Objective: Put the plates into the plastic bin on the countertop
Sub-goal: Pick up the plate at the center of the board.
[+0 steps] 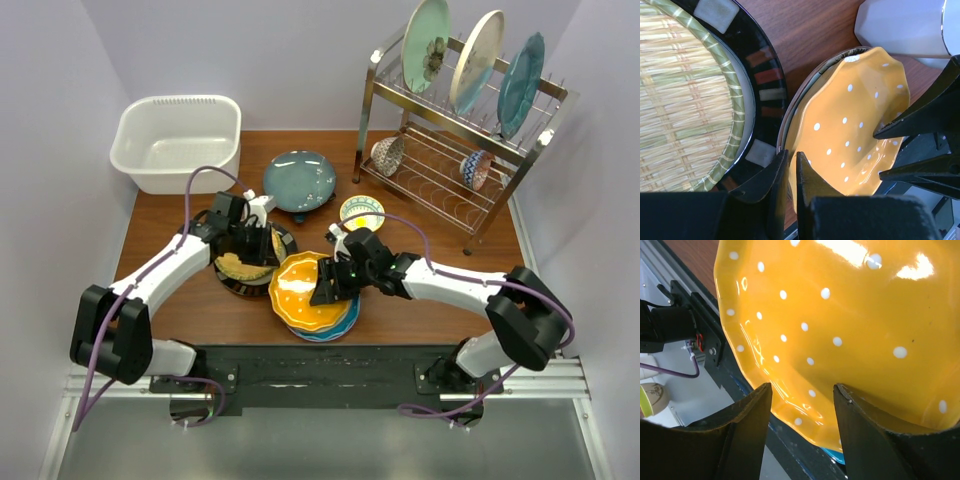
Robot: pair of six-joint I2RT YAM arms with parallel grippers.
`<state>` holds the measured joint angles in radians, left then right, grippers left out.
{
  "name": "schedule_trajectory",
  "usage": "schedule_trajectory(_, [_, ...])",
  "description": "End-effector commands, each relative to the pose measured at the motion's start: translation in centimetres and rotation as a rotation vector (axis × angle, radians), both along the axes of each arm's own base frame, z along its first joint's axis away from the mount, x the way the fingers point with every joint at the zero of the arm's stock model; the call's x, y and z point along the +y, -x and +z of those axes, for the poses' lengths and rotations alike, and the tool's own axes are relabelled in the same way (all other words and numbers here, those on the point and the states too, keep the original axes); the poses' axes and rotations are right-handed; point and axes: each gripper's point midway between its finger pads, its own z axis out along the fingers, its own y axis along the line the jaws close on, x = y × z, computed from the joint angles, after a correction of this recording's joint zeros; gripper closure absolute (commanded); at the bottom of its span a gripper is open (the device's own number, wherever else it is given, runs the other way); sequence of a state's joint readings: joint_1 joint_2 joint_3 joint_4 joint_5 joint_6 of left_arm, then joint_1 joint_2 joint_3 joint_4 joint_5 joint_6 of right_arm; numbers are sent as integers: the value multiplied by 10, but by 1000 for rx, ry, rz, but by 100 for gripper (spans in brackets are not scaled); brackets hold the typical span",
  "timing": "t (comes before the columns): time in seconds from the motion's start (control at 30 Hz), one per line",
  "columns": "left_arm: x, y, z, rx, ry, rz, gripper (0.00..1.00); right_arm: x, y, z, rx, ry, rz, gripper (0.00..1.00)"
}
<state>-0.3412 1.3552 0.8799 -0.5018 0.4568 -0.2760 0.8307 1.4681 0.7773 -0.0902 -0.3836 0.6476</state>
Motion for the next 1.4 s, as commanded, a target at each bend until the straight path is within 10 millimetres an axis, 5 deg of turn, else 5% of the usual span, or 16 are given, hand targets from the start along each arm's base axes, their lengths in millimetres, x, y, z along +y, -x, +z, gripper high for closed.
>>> schedule_trajectory(0.0, [-4, 1, -4, 1, 27, -33, 83, -4, -6, -18, -13, 57, -32, 43])
schedule_trajectory(0.2, [-1, 11, -16, 37, 11, -46, 84, -3, -5, -21, -8, 65, -29, 43])
schedule_trajectory(0.33, [-2, 15, -21, 50, 18, -62, 100, 0, -8, -19, -13, 66, -23, 43])
schedule_trajectory(0.47, [-3, 15, -19, 47, 20, -66, 100, 2, -10, -12, -25, 62, -20, 43])
schedule_trajectory(0.63, [-2, 5, -5, -11, 21, -33, 100, 5, -17, 15, -89, 34, -21, 41])
schedule_trajectory(1.0, [3, -16, 24, -100, 8, 44, 100, -26, -23, 69, -239, 13, -136, 29])
schedule_trajectory(1.37, [33, -37, 45, -177, -38, 203, 100, -29, -13, 38, -176, 58, -113, 29])
